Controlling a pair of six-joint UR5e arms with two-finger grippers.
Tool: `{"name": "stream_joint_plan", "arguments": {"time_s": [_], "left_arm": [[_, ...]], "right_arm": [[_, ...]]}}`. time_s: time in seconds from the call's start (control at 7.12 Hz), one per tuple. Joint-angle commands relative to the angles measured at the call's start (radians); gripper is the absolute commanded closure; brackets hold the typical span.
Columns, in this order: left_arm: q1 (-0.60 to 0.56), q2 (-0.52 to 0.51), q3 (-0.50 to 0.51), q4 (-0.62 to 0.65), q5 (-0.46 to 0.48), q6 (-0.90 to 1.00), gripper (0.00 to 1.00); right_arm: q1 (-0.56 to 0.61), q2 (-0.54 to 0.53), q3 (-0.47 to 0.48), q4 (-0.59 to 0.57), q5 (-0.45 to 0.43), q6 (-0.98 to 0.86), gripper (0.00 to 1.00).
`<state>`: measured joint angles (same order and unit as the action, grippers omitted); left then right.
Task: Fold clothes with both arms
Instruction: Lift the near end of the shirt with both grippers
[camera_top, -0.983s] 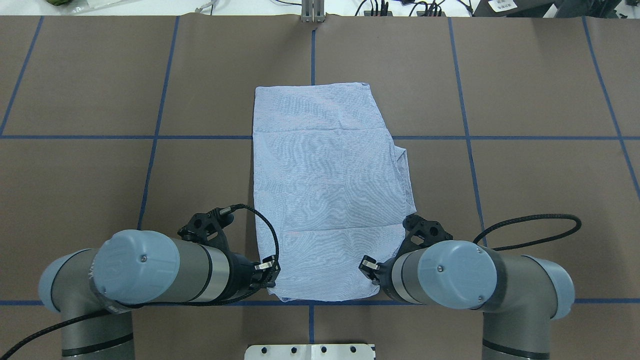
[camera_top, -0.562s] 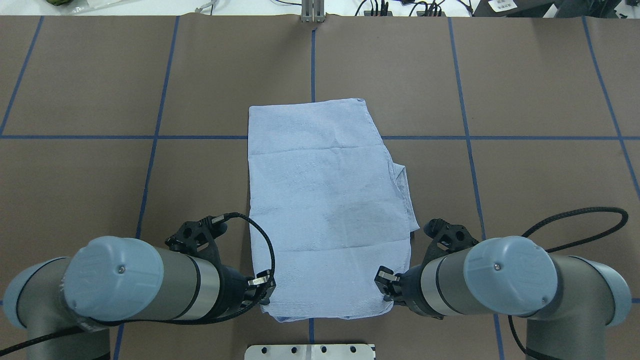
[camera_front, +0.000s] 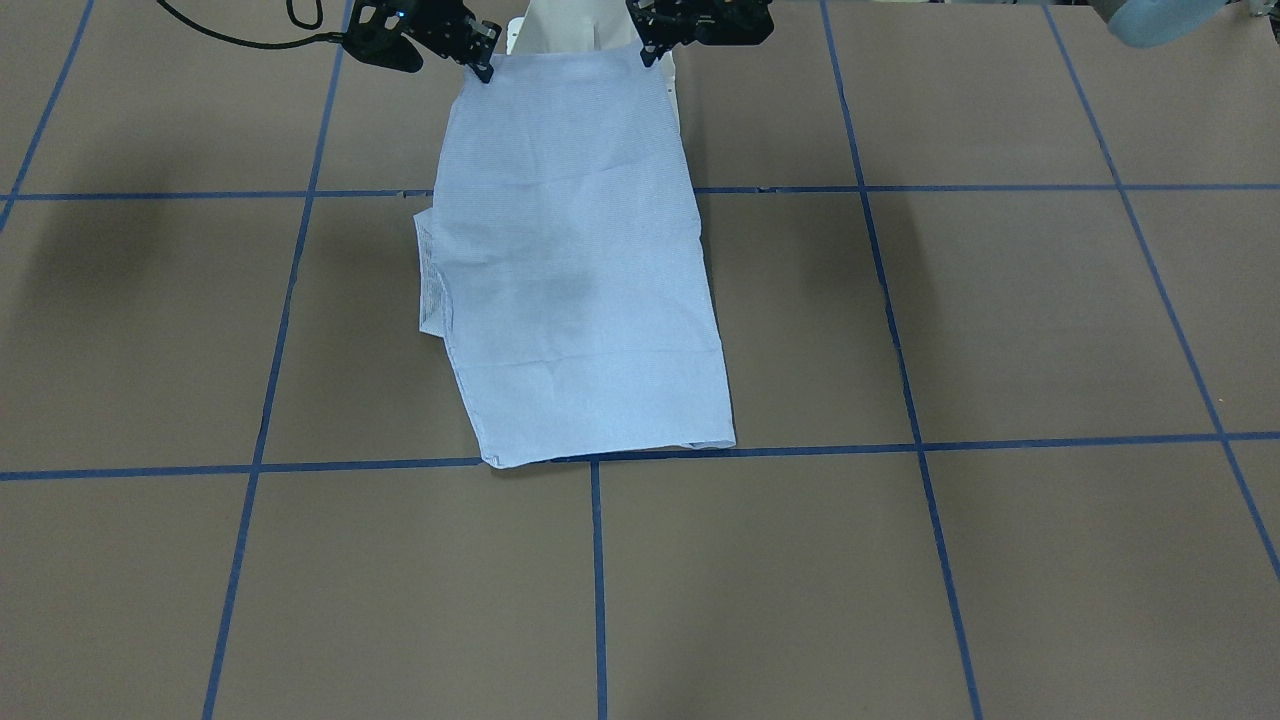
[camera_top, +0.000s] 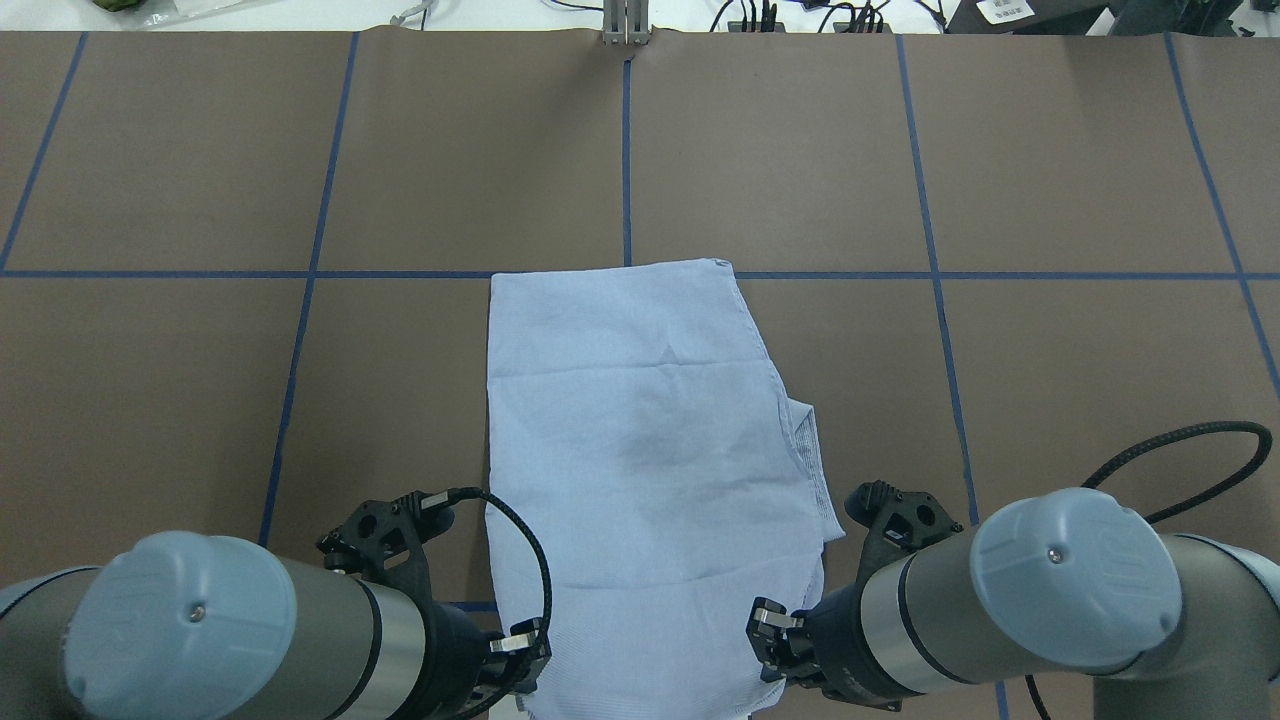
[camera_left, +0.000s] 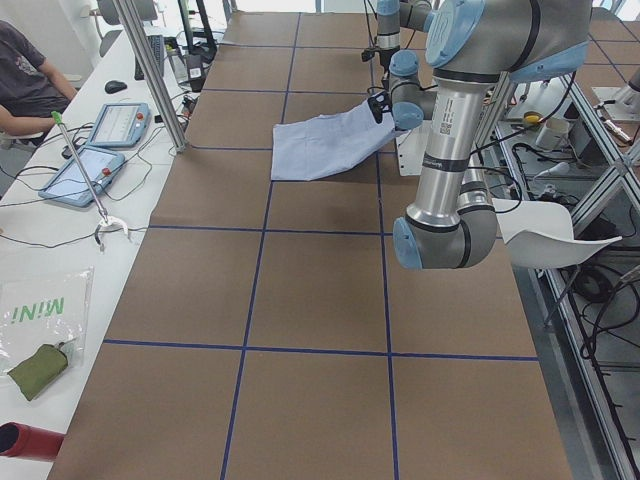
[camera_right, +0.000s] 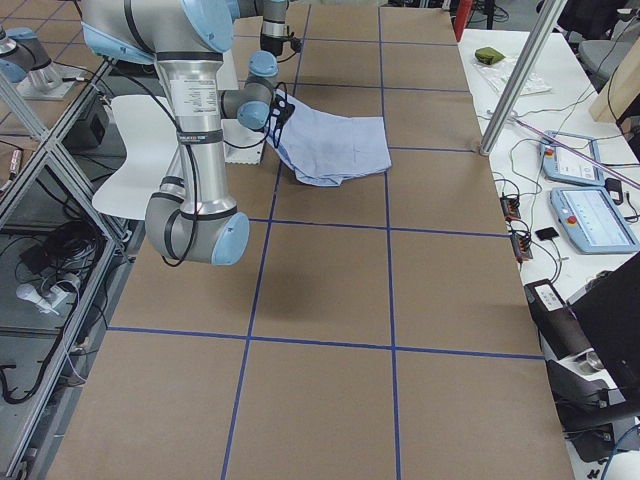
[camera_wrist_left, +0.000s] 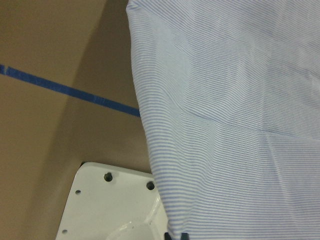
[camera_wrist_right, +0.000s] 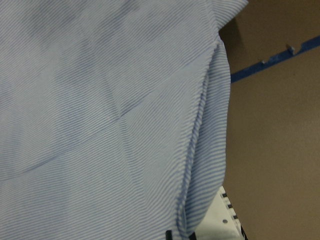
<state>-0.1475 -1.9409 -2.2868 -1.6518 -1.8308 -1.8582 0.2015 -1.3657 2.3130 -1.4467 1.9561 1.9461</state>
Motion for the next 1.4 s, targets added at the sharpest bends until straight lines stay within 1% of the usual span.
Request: {"name": "stream_joint_plan", "arguments": {"time_s": [0.0,0.14,0.28,0.56,0.7,0.98,1.12,1.26], "left_arm": [[0.026,-0.003,-0.078,0.091,-0.062,-0.001,1.0],[0.032,-0.004,-0.094,0.115,-0.073,0.001,1.0],[0.031,0.002,-0.088,0.116,-0.073,0.001,1.0],[0.013,-0.006,-0.059,0.113,-0.073,0.016,1.0],[-0.013,-0.012,-0.053,0.109,-0.07,0.02,1.0],[-0.13,-0.027,-0.045,0.109,-0.085,0.081,1.0],[-0.197,-0.03,-0.011,0.106,-0.123,0.118,1.0],[-0.245,-0.056,0.039,0.104,-0.14,0.166,1.0]], "right_arm": [[-0.002,-0.001,0.054,-0.001,0.087,0.001,1.0],[-0.001,0.002,0.063,-0.001,0.102,0.001,1.0],[0.022,0.003,0.06,-0.001,0.102,0.001,1.0],[0.102,0.007,0.023,-0.003,0.106,-0.004,1.0],[0.117,0.01,-0.007,-0.003,0.106,-0.004,1.0],[0.154,0.026,-0.055,-0.001,0.104,-0.01,1.0],[0.195,0.051,-0.073,-0.001,0.104,-0.013,1.0],[0.237,0.078,-0.095,-0.004,0.104,-0.027,1.0]]}}
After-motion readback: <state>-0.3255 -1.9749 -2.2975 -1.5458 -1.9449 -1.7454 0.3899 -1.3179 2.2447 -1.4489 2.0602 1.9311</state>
